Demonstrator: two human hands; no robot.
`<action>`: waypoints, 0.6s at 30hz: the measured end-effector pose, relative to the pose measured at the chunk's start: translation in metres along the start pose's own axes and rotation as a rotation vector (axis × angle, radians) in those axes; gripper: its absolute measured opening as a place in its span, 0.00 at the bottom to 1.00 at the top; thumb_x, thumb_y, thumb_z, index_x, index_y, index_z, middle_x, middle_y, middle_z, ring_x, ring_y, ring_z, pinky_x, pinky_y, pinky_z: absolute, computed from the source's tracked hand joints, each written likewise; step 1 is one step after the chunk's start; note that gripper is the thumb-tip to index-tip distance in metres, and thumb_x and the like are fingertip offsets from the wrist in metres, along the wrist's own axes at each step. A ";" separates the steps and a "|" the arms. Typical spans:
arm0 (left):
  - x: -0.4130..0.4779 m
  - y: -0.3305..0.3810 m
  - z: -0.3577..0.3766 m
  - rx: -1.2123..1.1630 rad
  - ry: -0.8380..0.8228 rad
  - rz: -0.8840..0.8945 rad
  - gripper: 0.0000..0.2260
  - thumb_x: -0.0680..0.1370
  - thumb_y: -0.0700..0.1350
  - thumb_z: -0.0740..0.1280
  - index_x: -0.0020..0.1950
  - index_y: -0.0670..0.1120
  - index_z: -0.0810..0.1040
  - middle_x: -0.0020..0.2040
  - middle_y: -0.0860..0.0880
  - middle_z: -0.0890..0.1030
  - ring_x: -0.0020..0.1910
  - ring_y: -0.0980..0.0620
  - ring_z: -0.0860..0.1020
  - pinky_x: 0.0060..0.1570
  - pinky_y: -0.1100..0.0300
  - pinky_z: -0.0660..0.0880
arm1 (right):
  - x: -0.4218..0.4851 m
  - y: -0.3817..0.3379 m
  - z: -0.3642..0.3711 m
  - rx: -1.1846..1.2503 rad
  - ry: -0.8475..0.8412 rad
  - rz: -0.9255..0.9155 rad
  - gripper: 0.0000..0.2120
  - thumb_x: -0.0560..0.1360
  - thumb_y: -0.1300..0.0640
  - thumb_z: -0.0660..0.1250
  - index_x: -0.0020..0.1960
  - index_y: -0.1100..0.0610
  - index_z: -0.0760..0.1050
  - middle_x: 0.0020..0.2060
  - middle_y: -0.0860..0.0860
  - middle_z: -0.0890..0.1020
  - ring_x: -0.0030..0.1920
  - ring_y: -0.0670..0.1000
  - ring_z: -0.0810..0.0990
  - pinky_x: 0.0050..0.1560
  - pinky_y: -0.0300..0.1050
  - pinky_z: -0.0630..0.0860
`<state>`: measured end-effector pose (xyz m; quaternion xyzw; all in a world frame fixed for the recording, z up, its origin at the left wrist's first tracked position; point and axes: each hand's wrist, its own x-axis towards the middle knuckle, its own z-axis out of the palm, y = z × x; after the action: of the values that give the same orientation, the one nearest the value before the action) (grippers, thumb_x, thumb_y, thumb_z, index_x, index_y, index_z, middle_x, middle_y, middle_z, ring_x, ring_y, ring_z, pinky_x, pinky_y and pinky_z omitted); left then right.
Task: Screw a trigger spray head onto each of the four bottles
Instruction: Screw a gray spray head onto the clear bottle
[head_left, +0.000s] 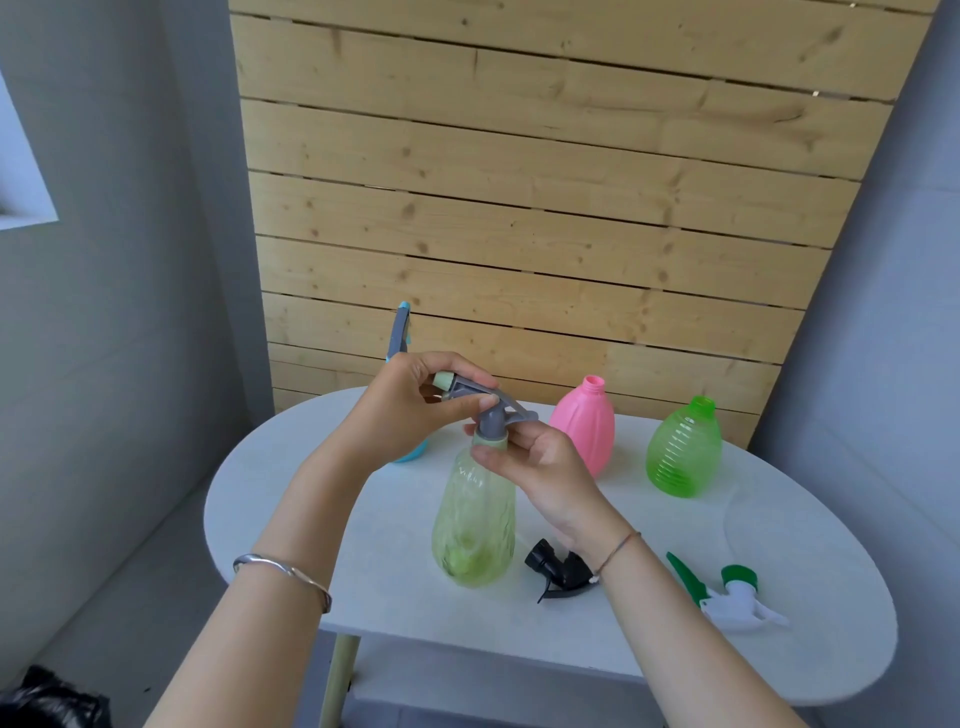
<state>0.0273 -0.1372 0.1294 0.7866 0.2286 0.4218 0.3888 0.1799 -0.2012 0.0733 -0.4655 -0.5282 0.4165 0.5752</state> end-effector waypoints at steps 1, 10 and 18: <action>0.000 0.000 0.001 0.003 0.000 0.004 0.06 0.72 0.37 0.73 0.48 0.39 0.83 0.32 0.62 0.82 0.25 0.66 0.75 0.28 0.79 0.67 | 0.000 0.003 0.003 0.000 0.054 -0.015 0.15 0.70 0.67 0.72 0.56 0.58 0.77 0.51 0.50 0.83 0.52 0.40 0.82 0.55 0.35 0.76; -0.002 0.001 0.000 0.014 0.006 0.008 0.05 0.72 0.38 0.73 0.47 0.41 0.83 0.33 0.60 0.83 0.26 0.64 0.77 0.29 0.78 0.68 | 0.001 0.002 -0.005 -0.011 -0.075 0.019 0.12 0.75 0.62 0.67 0.59 0.57 0.77 0.55 0.47 0.83 0.58 0.40 0.79 0.55 0.31 0.74; -0.003 0.001 0.000 0.000 -0.004 -0.008 0.05 0.71 0.38 0.73 0.46 0.44 0.83 0.35 0.59 0.84 0.29 0.62 0.80 0.31 0.77 0.71 | 0.002 0.002 -0.004 -0.022 -0.078 0.040 0.14 0.74 0.62 0.68 0.59 0.59 0.77 0.54 0.45 0.83 0.58 0.40 0.79 0.53 0.30 0.74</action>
<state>0.0254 -0.1400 0.1290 0.7866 0.2311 0.4184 0.3909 0.1845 -0.1992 0.0720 -0.4653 -0.5455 0.4400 0.5406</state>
